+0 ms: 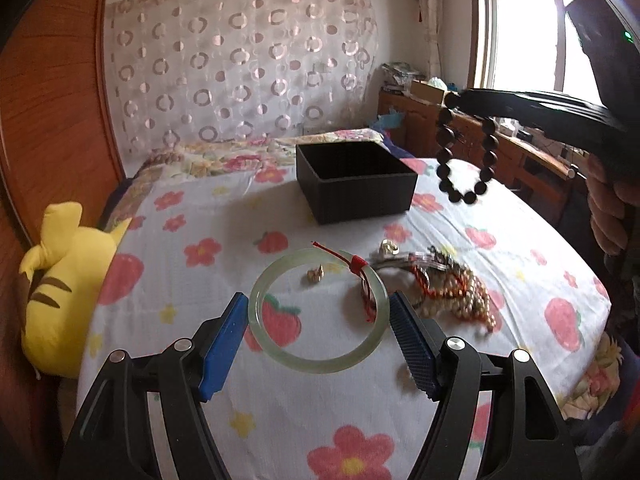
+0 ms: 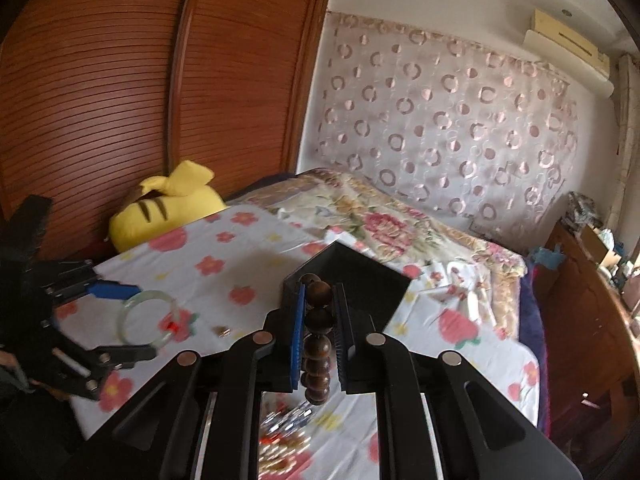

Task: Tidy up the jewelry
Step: 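Carry the bead bracelet into the black box with the right gripper while the left gripper lifts the jade bangle, then lower the jade bangle into the black box and open the left gripper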

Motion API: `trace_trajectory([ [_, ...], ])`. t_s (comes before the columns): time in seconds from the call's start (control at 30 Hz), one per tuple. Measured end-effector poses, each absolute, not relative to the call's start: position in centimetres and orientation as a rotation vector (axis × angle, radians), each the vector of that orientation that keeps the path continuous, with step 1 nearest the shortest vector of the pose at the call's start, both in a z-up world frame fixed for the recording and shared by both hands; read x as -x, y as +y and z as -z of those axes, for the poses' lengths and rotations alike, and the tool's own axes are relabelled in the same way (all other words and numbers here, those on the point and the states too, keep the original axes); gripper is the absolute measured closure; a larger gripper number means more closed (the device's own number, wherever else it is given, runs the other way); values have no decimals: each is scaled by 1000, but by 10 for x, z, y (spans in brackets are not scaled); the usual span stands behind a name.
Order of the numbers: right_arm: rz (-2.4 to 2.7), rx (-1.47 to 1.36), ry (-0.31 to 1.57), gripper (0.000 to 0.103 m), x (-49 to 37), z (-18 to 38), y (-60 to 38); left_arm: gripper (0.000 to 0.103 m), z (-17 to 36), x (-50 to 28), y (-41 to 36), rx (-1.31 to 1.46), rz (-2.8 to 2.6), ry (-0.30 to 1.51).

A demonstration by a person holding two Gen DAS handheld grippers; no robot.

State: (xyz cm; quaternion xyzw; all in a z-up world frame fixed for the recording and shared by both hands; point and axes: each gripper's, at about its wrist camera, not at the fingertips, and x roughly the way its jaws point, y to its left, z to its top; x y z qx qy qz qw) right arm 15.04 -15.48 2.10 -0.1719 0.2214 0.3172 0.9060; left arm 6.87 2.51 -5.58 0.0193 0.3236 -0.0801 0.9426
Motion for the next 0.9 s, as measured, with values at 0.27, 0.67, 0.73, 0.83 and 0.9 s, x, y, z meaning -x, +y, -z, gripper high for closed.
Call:
trace_trajectory([
  [0.27, -583, 353, 474, 88, -209, -26, -148, 34, 39, -87, 18, -56, 176, 629],
  [0.67, -553, 327, 612, 88, -269, 19, -131, 34, 14, -127, 15, -70, 171, 599],
  [0.73, -557, 315, 638, 88, -272, 28, -130, 34, 12, -135, 16, -69, 168, 599],
  [0.83, -563, 304, 663, 87, -273, 39, -130, 34, 11, -149, 17, -60, 166, 608],
  [0.9, -565, 297, 665, 86, -273, 42, -131, 34, 12, -159, 15, -62, 162, 618],
])
